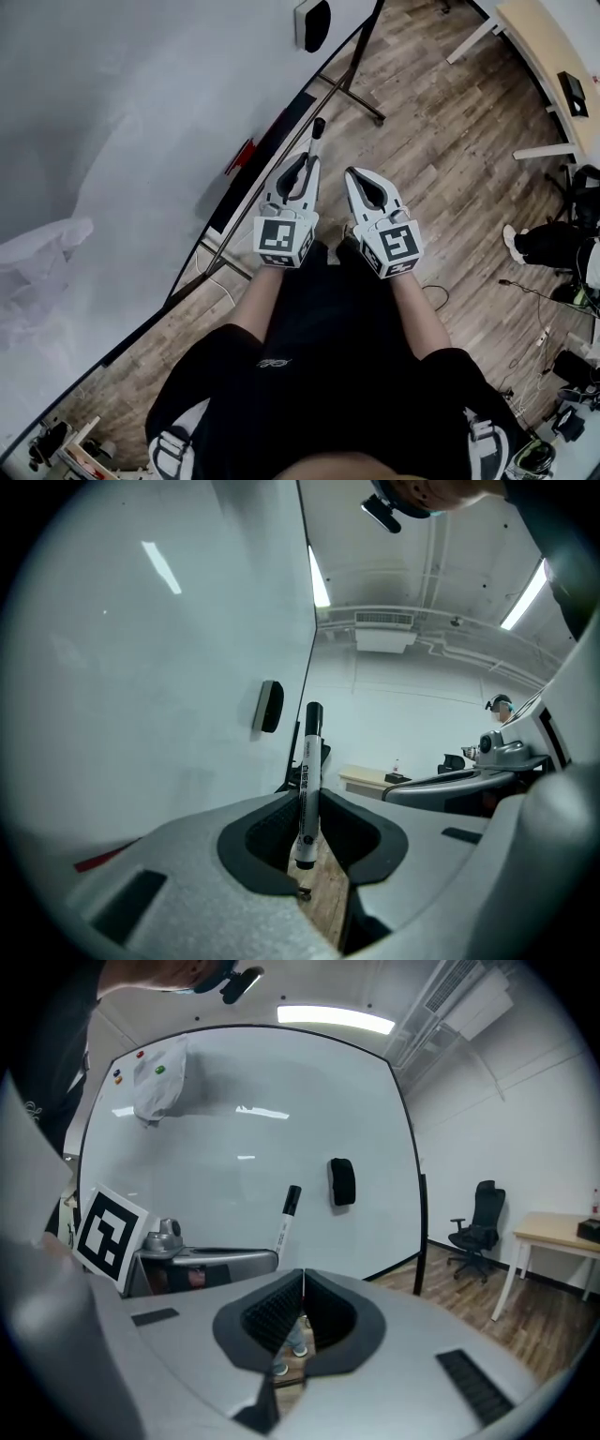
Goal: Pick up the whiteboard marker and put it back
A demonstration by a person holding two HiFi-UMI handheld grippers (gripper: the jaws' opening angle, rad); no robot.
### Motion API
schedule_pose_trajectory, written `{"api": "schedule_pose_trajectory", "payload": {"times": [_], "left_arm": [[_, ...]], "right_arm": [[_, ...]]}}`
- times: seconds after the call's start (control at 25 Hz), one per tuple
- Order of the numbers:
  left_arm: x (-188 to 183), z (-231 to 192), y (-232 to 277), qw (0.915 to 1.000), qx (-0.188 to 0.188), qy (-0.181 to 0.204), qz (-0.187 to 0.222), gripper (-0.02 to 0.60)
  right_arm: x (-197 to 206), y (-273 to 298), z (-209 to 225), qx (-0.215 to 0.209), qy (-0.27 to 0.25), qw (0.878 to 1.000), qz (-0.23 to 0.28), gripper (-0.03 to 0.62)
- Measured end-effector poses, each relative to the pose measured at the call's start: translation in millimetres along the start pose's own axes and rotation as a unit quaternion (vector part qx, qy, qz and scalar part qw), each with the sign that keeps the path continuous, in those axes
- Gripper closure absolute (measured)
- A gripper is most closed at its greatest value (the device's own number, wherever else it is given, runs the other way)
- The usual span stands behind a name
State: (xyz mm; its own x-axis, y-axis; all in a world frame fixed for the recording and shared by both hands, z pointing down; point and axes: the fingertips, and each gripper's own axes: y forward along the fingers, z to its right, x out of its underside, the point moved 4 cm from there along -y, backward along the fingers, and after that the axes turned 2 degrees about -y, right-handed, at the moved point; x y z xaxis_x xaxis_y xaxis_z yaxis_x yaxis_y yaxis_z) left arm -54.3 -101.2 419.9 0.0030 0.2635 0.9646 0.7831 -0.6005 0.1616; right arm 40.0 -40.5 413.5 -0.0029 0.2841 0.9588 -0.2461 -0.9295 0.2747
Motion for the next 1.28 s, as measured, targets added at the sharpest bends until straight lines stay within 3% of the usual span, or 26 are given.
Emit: {"api": "schedule_pose_trajectory", "payload": {"times": [0.32,0.6,0.88,1.08,1.28], "left_arm": [[0,2,37,0.9996,-0.023,0.013,-0.011,0.512],[-6,21,79,0.9931,-0.108,0.034,-0.030,0.512],[-1,43,107,0.9758,-0.211,0.034,-0.044,0.512],[-4,33,100,0.9648,-0.247,0.051,-0.075,0.512],[4,9,80,0.9440,-0.293,0.057,-0.140,0.512]], "right_arm": [[-2,18,41,-0.023,0.005,1.000,0.004,0.591],[-13,43,101,-0.115,-0.015,0.993,0.013,0.590],[-15,61,159,-0.201,-0.029,0.979,0.021,0.590],[-16,79,162,-0.254,-0.037,0.966,0.017,0.591],[-12,107,144,-0.290,-0.017,0.957,0.003,0.590]]}}
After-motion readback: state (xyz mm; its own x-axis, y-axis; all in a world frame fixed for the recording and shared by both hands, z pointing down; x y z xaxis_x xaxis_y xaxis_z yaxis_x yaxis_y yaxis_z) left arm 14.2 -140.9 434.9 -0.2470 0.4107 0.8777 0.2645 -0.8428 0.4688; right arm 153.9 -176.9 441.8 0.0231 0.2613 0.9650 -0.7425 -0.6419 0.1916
